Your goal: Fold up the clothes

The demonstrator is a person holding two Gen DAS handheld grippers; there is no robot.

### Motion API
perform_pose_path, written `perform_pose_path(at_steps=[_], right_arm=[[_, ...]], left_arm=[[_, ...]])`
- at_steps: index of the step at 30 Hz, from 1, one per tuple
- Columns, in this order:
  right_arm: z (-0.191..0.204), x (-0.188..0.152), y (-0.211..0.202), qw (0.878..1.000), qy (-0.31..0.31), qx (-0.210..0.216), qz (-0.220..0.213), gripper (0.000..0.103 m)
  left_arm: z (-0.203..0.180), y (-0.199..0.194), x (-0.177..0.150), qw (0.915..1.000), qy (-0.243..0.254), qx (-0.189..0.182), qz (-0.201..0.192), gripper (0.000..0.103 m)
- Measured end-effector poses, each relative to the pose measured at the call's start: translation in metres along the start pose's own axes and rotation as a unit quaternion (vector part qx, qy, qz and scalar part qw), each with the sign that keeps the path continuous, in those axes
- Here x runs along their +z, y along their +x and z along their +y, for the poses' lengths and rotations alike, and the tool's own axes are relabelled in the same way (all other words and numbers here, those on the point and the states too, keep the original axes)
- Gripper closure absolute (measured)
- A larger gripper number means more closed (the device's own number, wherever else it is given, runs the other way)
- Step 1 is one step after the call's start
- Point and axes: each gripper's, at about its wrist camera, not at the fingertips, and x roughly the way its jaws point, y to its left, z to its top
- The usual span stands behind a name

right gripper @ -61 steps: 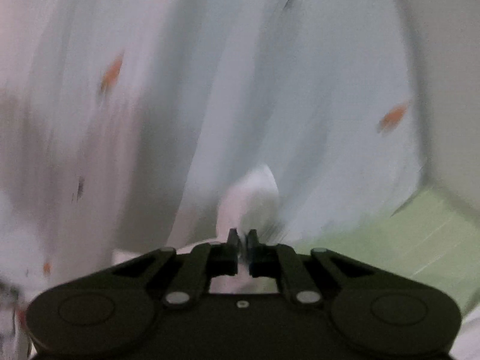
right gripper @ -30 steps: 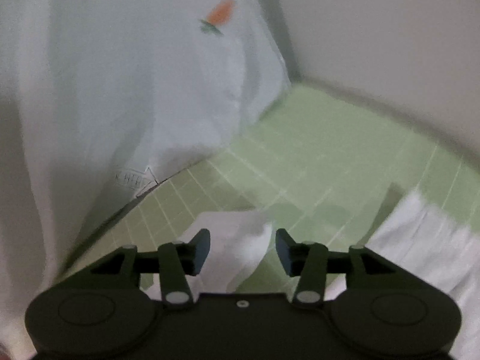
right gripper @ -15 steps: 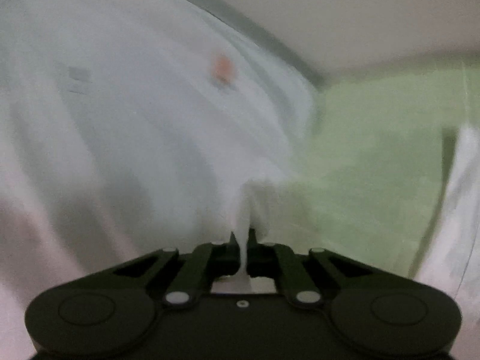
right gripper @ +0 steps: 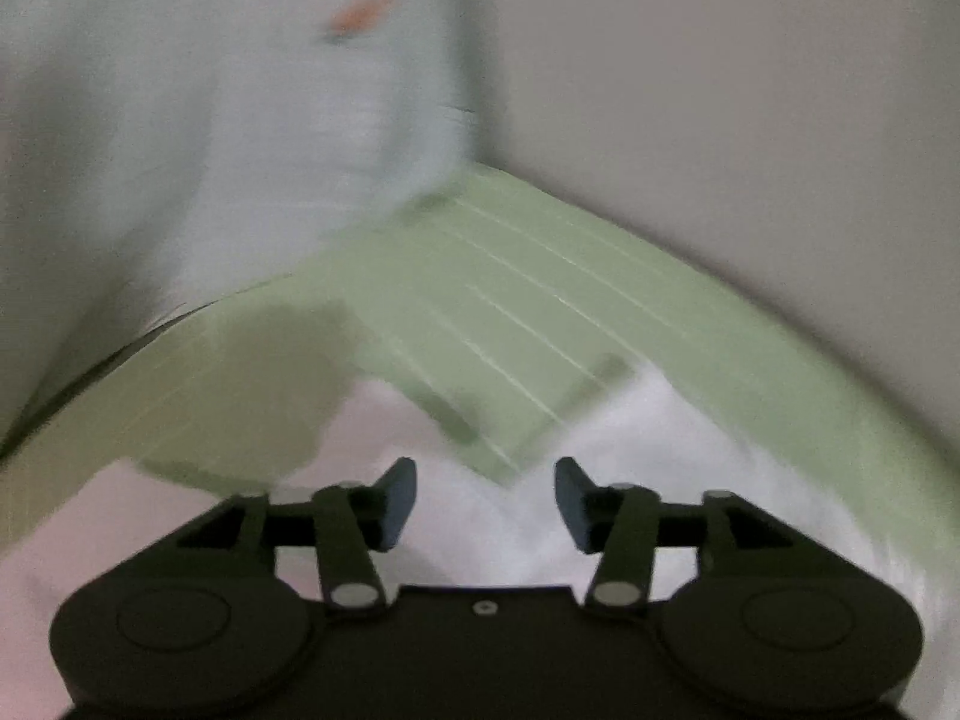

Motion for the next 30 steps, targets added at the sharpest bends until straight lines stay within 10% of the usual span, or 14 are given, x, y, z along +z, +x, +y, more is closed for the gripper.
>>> perform_pose_path(at_steps=[8,11,12,19,22,26,30], right_arm=[[0.038,0.023,0.080,0.991,-0.100,0.066,0.055,0.034],[0.034,0.020,0.088,0.988,-0.108,0.078,0.081,0.076],[0.030,0.024,0.083,0.988,-0.098,0.097,0.071,0.097],[-0.039,0.051,-0.026,0.960,0.118,0.202,-0.157,0.101],[-0.077,0.033,-0.048,0.956,0.192,0.116,-0.186,0.101],[-0.085,-0.015,-0.007,0.992,0.073,-0.097,-0.039,0.099],[-0.079,-0.037,0.004,0.989,0.047,-0.136,0.020,0.081]], left_arm=[[0.000,0.000,0.000,1.0000,-0.003,0.003,0.000,0.000],[0.000,0.000,0.000,1.0000,-0.004,0.004,0.001,0.000],[0.000,0.000,0.000,1.0000,-0.004,0.004,0.001,0.000],[0.000,-0.002,0.001,0.9999,-0.007,0.007,0.002,0.000],[0.000,-0.002,0.000,0.9999,-0.009,0.009,-0.001,0.000],[0.001,-0.002,0.000,0.9999,-0.009,0.009,0.001,0.000],[0.001,-0.002,0.002,0.9999,-0.010,0.010,0.005,0.000]])
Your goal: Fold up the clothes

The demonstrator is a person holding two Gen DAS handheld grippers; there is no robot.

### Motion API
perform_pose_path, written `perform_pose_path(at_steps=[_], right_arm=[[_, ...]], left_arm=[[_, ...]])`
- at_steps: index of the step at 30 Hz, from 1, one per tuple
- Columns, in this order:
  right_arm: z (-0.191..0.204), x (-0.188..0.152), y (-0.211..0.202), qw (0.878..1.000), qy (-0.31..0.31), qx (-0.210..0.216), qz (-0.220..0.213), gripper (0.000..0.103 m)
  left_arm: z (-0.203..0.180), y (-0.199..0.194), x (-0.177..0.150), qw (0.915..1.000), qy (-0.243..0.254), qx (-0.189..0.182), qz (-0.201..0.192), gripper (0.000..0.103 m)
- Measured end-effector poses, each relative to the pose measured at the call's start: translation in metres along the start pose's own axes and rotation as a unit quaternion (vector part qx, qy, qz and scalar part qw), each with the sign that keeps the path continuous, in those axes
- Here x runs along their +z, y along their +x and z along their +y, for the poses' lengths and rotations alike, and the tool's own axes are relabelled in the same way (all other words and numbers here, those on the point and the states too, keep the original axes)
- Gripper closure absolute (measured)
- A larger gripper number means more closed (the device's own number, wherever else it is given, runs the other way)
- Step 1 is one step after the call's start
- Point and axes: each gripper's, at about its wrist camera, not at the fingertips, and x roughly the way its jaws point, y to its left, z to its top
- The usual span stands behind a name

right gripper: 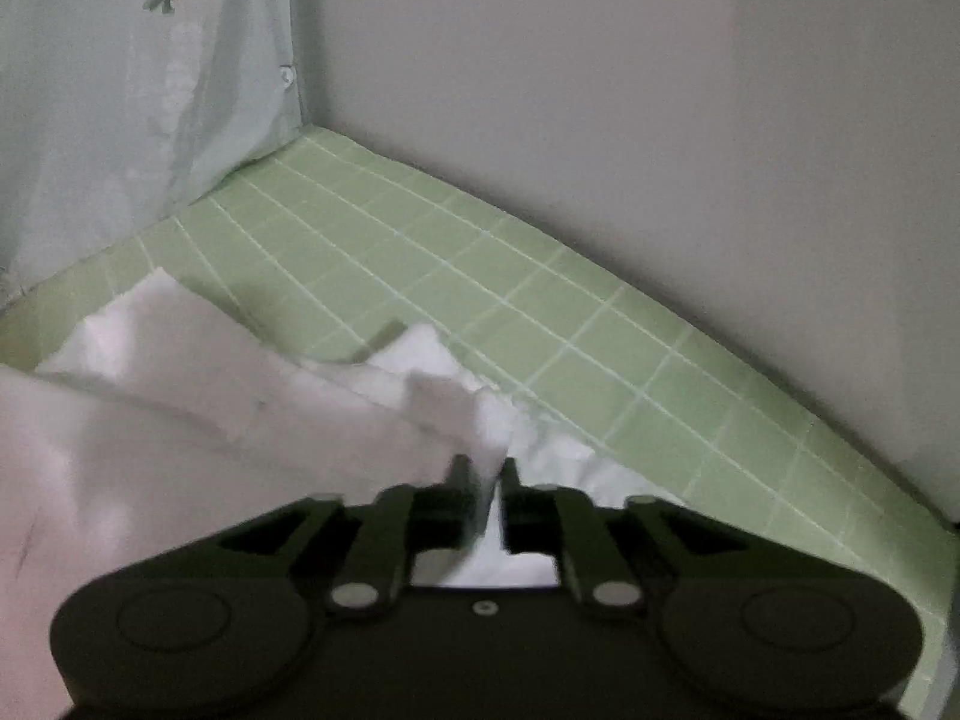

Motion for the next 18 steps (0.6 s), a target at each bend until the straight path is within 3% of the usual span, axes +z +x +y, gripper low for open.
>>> perform_pose_path(at_steps=[1,3,7,11,13,16,18], right_arm=[[0.004,0.001,-0.004,1.000,-0.005,-0.007,-0.011,0.067],[0.013,0.009,-0.011,0.999,-0.021,0.005,-0.038,0.054],[0.040,0.035,-0.010,0.992,-0.056,0.095,-0.066,0.046],[0.069,0.061,0.018,0.975,-0.036,0.216,-0.031,0.041],[0.090,0.067,0.035,0.971,-0.068,0.226,-0.023,0.038],[0.115,0.070,0.059,0.972,-0.122,0.200,-0.010,0.038],[0.122,0.072,0.069,0.967,-0.137,0.216,0.005,0.038]], left_arm=[[0.000,0.000,0.000,1.0000,0.000,0.000,0.000,0.000],[-0.001,0.000,0.000,1.0000,0.000,0.001,0.000,0.000],[-0.001,0.000,0.000,1.0000,-0.001,0.002,0.001,0.000],[-0.002,0.000,0.000,1.0000,-0.002,0.002,0.002,0.000],[-0.002,0.000,0.001,1.0000,-0.002,0.003,0.004,0.000],[-0.002,0.001,0.001,1.0000,-0.003,0.005,0.008,0.000],[-0.002,0.002,0.002,0.9999,-0.003,0.007,0.011,0.000]])
